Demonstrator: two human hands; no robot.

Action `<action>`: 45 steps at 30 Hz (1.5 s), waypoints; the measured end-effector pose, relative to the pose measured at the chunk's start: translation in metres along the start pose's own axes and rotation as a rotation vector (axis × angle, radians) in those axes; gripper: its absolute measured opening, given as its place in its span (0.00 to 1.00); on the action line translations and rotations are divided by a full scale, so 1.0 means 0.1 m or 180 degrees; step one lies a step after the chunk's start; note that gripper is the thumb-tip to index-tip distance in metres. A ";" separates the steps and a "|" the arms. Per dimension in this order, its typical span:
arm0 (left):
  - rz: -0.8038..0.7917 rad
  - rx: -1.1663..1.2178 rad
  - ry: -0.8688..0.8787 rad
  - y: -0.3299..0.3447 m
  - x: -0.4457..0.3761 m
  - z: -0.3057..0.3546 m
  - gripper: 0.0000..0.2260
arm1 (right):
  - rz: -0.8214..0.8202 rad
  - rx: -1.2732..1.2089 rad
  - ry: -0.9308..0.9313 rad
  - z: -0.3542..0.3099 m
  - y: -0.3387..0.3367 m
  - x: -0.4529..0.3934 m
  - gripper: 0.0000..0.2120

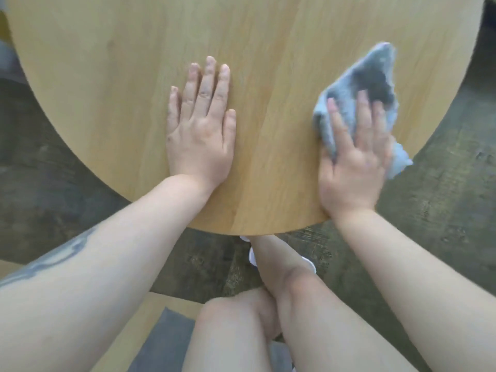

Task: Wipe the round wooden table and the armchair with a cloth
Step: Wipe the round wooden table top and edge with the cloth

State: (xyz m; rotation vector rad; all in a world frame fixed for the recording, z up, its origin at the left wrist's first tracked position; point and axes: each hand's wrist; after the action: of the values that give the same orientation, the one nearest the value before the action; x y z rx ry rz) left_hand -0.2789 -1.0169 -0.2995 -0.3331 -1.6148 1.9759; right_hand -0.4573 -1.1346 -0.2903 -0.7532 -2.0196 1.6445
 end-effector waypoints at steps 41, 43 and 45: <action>-0.0092 0.0223 0.1127 -0.27 -0.54 -0.88 0.22 | 0.0486 -0.0140 0.0315 -2.17 0.39 0.15 0.26; -0.0146 0.0218 0.1145 -0.27 -0.52 -0.89 0.22 | 0.0347 0.0204 0.0582 -1.88 0.44 0.49 0.26; -0.0119 0.0208 0.1150 -0.27 -0.52 -0.89 0.22 | 0.0597 0.0306 0.1550 -1.44 0.34 0.59 0.26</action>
State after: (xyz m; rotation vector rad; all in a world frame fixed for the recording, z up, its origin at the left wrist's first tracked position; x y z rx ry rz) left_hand -0.1831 -0.9699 -0.3035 -0.5920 -1.3152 1.8114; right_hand -0.4064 -0.9840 -0.2942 -1.2025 -1.5562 1.4606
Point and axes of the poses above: each hand's wrist, its own x-axis away from the middle knuckle, its own y-axis out of the palm, z = x × y, and after that the axes turned 13 degrees about -y, right-handed
